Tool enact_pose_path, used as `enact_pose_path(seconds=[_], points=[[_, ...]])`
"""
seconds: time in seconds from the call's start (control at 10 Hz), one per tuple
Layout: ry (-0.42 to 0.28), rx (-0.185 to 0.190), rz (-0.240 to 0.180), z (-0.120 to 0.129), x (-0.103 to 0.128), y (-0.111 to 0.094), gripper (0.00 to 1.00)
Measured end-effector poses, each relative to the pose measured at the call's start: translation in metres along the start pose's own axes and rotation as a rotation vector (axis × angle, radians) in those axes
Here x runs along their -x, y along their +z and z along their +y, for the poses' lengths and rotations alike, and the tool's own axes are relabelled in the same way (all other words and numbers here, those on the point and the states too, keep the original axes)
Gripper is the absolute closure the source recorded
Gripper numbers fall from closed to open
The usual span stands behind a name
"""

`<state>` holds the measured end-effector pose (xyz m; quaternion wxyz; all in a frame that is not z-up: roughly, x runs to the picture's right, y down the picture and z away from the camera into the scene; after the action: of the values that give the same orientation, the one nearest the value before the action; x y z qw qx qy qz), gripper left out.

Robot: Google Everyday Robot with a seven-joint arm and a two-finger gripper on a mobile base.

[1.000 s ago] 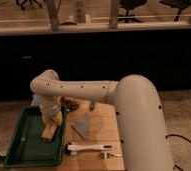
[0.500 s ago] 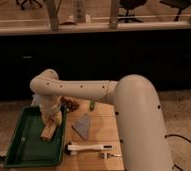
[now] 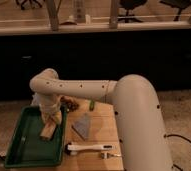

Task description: Place eraser in tray

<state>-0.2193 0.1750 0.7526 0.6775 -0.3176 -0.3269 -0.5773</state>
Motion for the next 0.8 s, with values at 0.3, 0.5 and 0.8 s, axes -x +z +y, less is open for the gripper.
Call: enact_pose_path(seconds=[0.3,0.5,0.8], points=[[0.006,-0.002,-0.001,-0.0003,-0.002,-0.0009,0.99],[0.008,-0.004,-0.002,-0.0012,-0.0031,-0.0011,0.99],[0.012,-0.006,-0.003,-0.002,-0.0043,-0.0018,0.99]])
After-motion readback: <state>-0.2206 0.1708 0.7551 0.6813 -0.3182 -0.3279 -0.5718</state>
